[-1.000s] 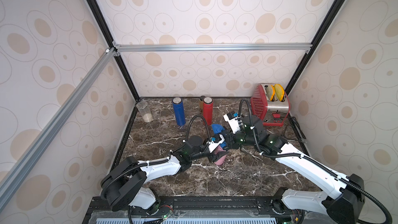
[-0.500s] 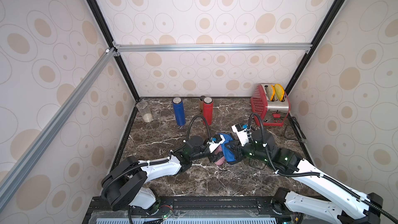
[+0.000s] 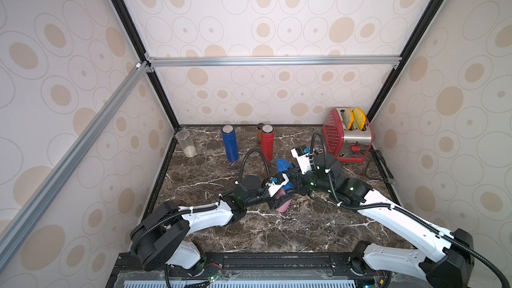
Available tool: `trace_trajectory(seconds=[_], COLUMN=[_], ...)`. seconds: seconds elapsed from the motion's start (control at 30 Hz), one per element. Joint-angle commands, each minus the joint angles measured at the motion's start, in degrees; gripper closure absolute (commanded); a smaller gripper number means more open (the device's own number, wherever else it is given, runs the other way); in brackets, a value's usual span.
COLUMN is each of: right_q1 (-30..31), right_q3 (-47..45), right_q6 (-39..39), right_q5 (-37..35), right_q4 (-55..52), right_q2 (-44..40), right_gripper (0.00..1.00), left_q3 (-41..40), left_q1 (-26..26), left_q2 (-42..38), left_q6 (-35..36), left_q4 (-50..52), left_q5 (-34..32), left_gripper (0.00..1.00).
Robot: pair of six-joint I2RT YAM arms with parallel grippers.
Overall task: Wipe the surface of the thermos
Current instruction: Wipe the dirt from the surface of the thermos.
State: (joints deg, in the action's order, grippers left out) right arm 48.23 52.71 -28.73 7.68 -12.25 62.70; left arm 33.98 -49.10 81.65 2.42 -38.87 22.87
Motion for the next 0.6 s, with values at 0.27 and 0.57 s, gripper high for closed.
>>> trace_trajectory(seconds=[0.27, 0.57], right_q1=[2.4, -1.44], right_q3=[-9.56, -0.74], right_q6=[-3.78, 1.01], right_q5=[-1.98, 0.81], right_q4=[-12.62, -6.43], right_q2=[-7.72, 8.0], right_gripper=[1.0, 1.0], left_q3=[2.32, 2.12], left_q1=[-0.43, -0.41], left_q2=[2.37, 1.29], left_q6=[0.41, 0.49], left_q4=[3.19, 5.06], left_q5=[1.16, 0.89], left_gripper=[1.0, 1.0])
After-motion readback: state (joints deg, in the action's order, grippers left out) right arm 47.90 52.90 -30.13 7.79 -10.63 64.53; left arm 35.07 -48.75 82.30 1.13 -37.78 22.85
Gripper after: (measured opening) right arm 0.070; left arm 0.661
